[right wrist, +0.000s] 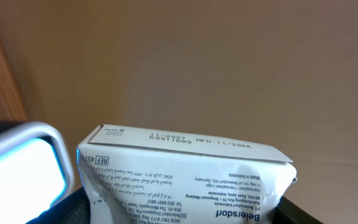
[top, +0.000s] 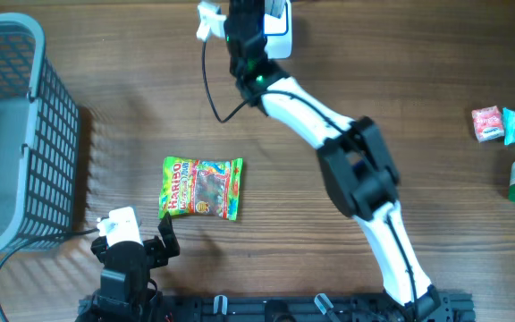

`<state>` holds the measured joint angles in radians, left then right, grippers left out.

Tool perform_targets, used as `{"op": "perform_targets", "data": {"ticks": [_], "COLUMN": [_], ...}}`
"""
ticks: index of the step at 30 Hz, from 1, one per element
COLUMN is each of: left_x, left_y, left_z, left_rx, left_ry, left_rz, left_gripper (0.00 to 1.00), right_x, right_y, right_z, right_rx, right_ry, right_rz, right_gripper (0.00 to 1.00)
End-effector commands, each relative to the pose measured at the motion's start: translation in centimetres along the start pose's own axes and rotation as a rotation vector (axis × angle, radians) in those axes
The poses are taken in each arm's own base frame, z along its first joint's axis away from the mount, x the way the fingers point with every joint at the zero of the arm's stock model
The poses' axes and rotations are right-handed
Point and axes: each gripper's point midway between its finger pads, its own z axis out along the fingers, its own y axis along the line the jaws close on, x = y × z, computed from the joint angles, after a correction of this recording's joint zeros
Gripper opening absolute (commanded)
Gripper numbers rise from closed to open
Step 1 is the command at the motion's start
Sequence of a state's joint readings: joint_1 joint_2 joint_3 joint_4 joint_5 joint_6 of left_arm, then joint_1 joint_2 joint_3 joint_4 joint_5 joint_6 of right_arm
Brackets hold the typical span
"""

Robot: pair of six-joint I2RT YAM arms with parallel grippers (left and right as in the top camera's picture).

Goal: Scan the item barcode
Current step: 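Carry the white box to the right edge and release it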

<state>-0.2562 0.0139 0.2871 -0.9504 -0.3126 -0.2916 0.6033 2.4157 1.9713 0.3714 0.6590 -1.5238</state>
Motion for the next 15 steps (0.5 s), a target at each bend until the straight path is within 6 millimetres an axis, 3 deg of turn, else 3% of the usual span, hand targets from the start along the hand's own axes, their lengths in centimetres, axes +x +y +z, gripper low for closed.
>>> {"op": "perform_targets", "data": {"ticks": [1,4,5,6,7,8,9,14,15], "left_x": [-0.1,-0.1,-0.1,-0.1,-0.1,-0.1,-0.1,-0.1,-0.1], "left_y": [-0.2,-0.2,-0.2,-0.2,-0.2,-0.2,-0.2,-0.2,-0.2], "left_z": [-0.1,-0.1,-0.1,-0.1,-0.1,-0.1,-0.1,-0.1,-0.1], "left_rx": [0.01,0.01,0.01,0.01,0.01,0.01,0.01,0.01,0.01], "left_ry": [-0.007,-0.007,-0.007,-0.007,-0.007,-0.007,-0.007,-0.007,-0.007], "left_rz": [-0.003,-0.003,-0.003,-0.003,-0.003,-0.003,-0.003,-0.003,-0.003], "left_gripper": [1.0,1.0,1.0,1.0,1.0,1.0,1.0,1.0,1.0], "right_x": [4.6,11.4,14.9,20.9,24.8,31.1,35.3,50.3,52.0], "right_y": [-12.8,-16.0,-16.2,-15.8,-14.6,-11.2,-9.1,0.5,1.9], "right_z": [-3.1,-3.4,-3.0,-2.4,-2.0,-1.7,-2.1,-5.2,-5.7], "right_rx": [0.125,0.142,0.152,0.167,0.148,0.071,0.029,-0.151,-0.183], "right_ry": [0.066,0.211,0.3,0.462,0.561,0.696,0.789,1.098,1.13], "right_rz": [0.224,0.36,0.404,0.429,0.437,0.491,0.533,0.726,0.747], "right_gripper": [0.52,0.52,0.52,0.52,0.52,0.56,0.56,0.56,0.56]}}
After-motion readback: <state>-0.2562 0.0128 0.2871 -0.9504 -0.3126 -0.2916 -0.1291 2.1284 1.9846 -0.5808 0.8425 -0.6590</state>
